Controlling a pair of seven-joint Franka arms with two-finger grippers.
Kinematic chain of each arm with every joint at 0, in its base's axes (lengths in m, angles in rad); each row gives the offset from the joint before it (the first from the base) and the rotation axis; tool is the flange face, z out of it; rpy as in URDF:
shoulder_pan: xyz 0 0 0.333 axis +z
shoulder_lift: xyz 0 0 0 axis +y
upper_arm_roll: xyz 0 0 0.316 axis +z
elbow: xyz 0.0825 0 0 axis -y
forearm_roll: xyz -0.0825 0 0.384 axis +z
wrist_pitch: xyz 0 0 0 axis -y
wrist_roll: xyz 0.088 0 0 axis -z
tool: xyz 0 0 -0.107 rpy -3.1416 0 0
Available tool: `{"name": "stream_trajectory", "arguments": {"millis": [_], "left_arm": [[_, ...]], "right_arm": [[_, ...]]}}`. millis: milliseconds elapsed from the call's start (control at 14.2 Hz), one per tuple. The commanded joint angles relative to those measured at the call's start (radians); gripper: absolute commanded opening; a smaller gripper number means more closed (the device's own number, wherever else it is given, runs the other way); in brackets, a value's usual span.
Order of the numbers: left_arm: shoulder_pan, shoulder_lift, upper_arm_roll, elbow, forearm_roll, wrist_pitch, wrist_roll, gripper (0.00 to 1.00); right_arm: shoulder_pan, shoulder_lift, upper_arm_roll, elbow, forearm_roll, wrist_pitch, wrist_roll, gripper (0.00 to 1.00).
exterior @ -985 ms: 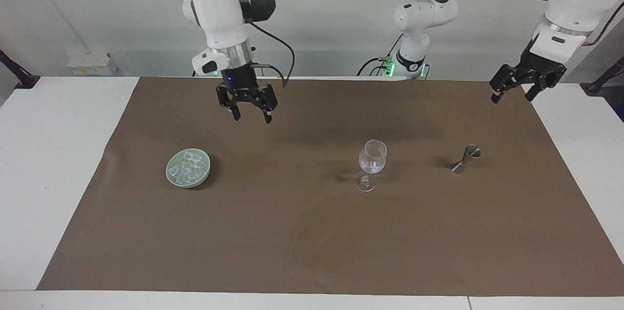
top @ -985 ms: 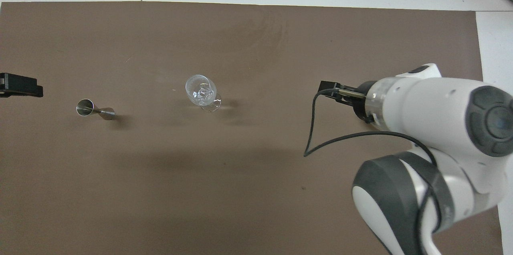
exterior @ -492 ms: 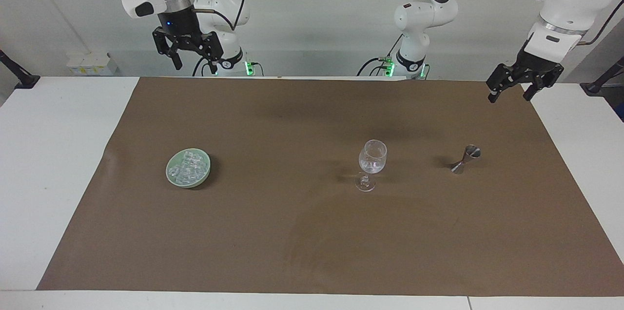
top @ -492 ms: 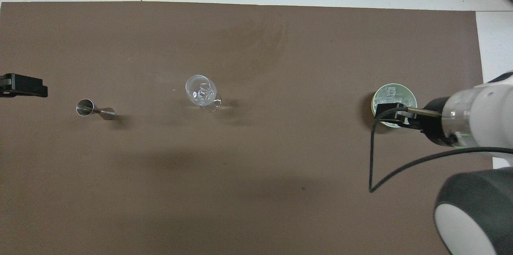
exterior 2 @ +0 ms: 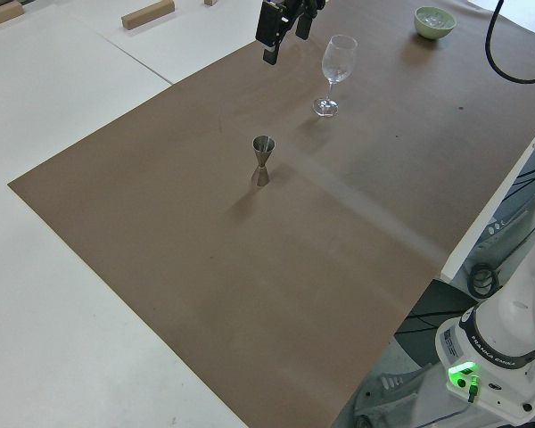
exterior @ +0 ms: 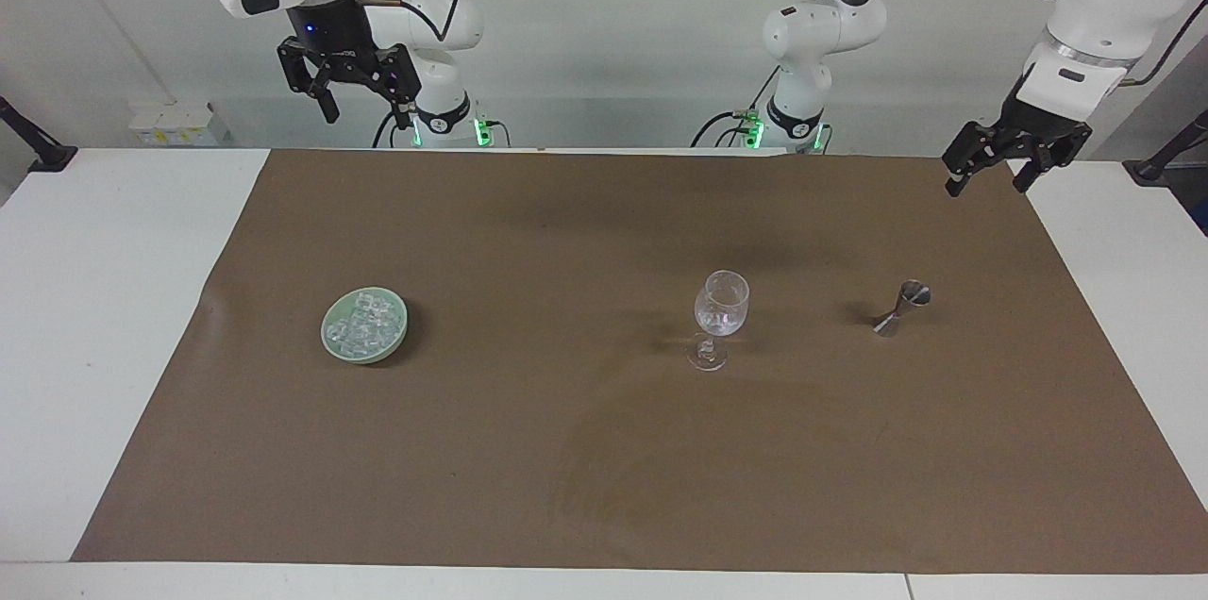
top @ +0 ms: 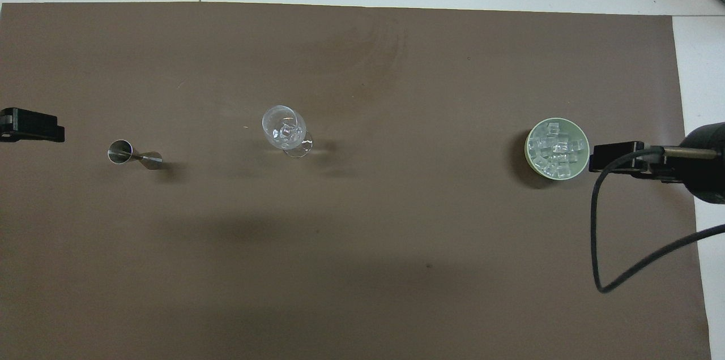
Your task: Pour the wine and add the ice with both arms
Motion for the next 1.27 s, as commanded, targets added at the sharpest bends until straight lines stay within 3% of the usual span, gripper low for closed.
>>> {"name": "stream_trajectory", "arguments": {"millis": [0,281,422,844,1196], "left_arm": [[-0.086,-0.020,0.081,-0.010,0.021,-0.023,0.001,1.00],[-0.190,-0.007,0.179,-0.010,0.021,-0.027,0.001,1.00],[-0.206,-0.003,0.194,-0.007,0.021,-0.031,0.001,1.00],[-0.210,-0.001,0.193,-0.004,0.021,-0.034,0.003,1.00],[-0.212,-0.006,0.178,-0.003,0.021,-0.094,0.001,1.00]], "right_arm": [[-0.009,0.042,-0.002,0.077,-0.009,-0.071,-0.032,1.00],[0.058,0.087,-0.115,0.137,-0.017,-0.136,-0.067,1.00],[0.061,0.118,-0.120,0.191,-0.028,-0.157,-0.067,1.00],[0.158,0.124,-0.190,0.179,-0.058,-0.145,-0.067,1.00],[0.147,0.104,-0.198,0.131,-0.055,-0.145,-0.075,1.00]]}}
